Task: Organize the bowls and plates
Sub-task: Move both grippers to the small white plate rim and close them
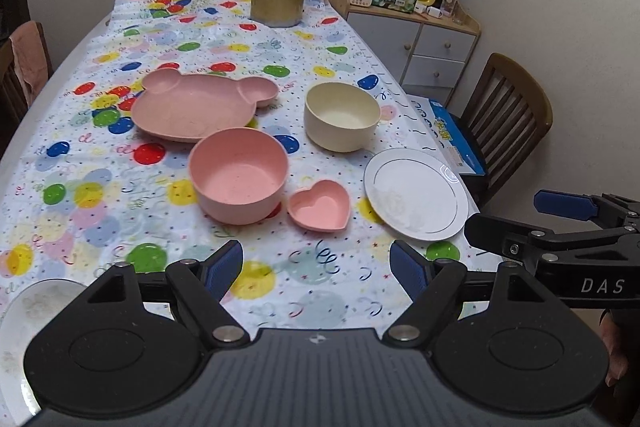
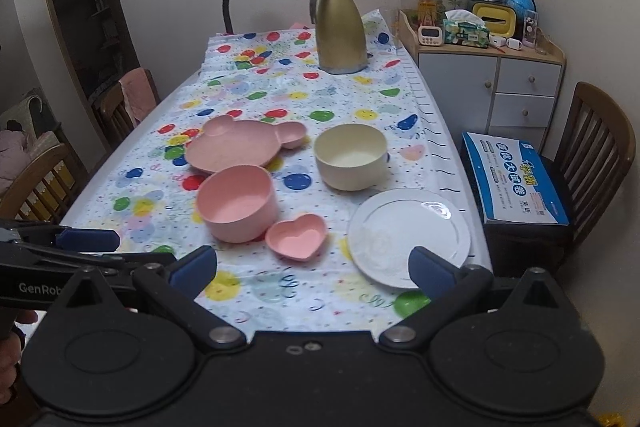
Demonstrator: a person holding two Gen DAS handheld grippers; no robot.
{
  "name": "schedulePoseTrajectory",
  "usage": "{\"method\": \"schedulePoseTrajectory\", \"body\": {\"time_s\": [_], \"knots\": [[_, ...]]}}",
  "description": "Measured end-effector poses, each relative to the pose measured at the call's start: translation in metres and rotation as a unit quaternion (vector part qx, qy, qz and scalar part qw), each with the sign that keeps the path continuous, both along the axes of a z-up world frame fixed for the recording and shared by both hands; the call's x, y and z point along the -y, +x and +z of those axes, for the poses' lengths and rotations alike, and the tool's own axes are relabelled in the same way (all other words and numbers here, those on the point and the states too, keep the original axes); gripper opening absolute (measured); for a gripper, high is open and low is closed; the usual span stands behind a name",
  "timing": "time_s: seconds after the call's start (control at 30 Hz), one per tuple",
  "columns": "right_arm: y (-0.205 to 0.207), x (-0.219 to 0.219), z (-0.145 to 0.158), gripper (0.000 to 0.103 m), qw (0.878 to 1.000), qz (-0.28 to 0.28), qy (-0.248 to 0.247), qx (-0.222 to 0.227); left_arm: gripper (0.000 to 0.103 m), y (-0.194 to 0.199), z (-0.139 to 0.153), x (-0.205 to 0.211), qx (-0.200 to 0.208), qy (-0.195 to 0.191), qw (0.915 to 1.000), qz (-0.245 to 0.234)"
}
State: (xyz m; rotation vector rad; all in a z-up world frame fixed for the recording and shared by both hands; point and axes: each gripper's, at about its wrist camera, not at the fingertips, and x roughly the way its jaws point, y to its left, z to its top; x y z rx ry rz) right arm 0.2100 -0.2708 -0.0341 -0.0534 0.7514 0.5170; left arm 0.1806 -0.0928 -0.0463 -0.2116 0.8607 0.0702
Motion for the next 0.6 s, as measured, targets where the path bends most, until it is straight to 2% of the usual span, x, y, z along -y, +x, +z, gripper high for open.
{"method": "schedulePoseTrajectory", "body": {"time_s": [0.33,0.6], "knots": [[0.071,0.039,-0.026,0.099,1.0,0.011,-0.022,-0.02,0.08,0.054,-0.031,0.031,-0.046,-0.024,0.9982,0.031],[0.125,0.056,-0.056,0.091,0.997,0.033,-0.049,-0.041,0.08,0.091,-0.061,0.05,-0.078,-0.041,0.995,0.047]]}}
